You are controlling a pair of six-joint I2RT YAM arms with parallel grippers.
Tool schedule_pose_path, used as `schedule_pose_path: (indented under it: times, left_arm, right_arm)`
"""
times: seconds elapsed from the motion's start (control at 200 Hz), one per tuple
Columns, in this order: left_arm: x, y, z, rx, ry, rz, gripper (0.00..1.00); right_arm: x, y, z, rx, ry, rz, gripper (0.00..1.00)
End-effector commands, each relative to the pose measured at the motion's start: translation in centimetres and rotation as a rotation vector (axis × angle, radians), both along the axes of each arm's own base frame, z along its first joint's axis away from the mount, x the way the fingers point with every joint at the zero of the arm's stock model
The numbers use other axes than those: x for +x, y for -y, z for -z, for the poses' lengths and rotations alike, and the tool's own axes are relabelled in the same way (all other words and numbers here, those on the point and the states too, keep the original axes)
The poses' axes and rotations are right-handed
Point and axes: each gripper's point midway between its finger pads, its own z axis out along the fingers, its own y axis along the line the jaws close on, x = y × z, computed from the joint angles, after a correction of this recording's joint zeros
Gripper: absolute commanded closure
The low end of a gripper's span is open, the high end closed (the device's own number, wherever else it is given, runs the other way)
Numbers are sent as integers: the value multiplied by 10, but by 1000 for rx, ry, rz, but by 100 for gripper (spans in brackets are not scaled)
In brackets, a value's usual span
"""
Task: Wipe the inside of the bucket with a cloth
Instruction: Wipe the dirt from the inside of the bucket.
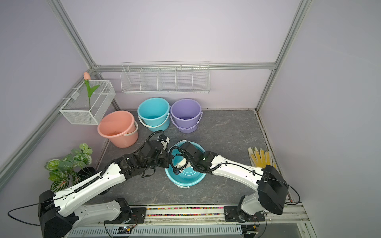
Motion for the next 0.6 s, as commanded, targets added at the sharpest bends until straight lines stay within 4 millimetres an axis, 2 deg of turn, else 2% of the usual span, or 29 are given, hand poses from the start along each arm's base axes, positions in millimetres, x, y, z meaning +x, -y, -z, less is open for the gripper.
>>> schedule_pose_path:
  times: [0.0, 0.245, 0.33, 0.47, 0.595]
  left_arm:
    - [3, 8, -25, -66, 36, 4, 100]
    - [3, 7, -28, -69, 39, 1, 100]
    - [3, 7, -28, -68, 40, 0, 100]
    - [3, 4, -28, -64, 43, -10, 100]
    - [3, 3, -28, -63, 44, -15, 100]
  right_arm:
    - [8, -9, 12, 57, -46, 34, 93]
    - [12, -13, 75, 74, -165, 94, 93]
    - [11, -14, 88, 81, -193, 116, 93]
    - [11, -16, 86, 130, -218, 145, 93]
    - [10, -15, 66, 179, -206, 155, 93]
